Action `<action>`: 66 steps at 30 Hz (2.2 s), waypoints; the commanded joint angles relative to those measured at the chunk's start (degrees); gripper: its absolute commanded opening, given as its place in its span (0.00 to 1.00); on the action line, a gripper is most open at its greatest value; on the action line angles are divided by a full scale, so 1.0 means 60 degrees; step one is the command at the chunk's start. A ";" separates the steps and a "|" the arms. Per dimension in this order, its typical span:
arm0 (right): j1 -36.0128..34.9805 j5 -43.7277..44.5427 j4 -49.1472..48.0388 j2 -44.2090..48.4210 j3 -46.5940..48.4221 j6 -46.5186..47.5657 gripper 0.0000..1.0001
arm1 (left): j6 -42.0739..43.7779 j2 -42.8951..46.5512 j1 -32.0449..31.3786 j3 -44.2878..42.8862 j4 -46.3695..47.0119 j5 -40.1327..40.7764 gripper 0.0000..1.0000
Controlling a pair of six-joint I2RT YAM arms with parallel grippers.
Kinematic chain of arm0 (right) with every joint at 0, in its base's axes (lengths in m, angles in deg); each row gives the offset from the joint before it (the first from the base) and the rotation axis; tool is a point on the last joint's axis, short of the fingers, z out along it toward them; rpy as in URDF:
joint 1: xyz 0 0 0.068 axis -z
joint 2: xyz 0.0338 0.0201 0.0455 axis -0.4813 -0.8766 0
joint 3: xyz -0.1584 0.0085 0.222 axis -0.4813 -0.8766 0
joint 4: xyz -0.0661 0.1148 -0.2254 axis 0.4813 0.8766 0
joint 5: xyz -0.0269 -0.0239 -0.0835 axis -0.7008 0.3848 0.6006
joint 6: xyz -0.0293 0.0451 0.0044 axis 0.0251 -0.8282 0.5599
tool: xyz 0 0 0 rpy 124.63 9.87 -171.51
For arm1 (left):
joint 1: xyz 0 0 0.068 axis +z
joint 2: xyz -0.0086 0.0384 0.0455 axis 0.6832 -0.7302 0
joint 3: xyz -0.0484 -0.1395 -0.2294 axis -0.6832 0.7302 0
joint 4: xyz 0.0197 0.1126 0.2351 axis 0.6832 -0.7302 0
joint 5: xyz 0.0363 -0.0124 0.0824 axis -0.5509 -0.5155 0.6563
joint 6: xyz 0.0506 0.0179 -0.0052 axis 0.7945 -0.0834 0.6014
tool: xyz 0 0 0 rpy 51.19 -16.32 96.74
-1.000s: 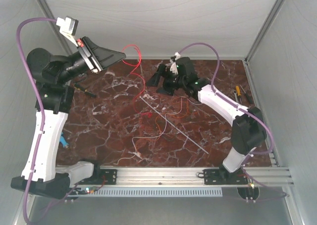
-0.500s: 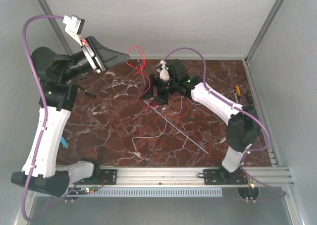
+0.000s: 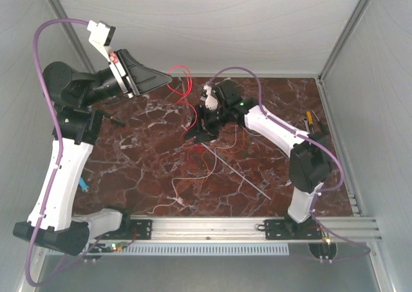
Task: Zip-tie the wires
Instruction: Straighten the cable at the center of the board.
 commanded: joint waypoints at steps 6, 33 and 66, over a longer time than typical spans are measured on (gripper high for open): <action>-0.0080 -0.1183 0.0460 -0.0519 0.0434 0.0558 0.41 | -0.0197 0.0094 -0.0100 -0.0213 0.0213 -0.0382 0.00; 0.0045 -0.0640 0.1163 -0.0721 0.1130 0.1099 0.00 | -0.0446 0.0216 -0.0229 -0.0054 0.0546 -0.0673 0.00; 0.6727 0.4467 0.1454 0.1028 0.1429 0.1473 0.00 | 0.4394 0.2902 -0.0228 -0.0445 -1.2321 0.7573 0.00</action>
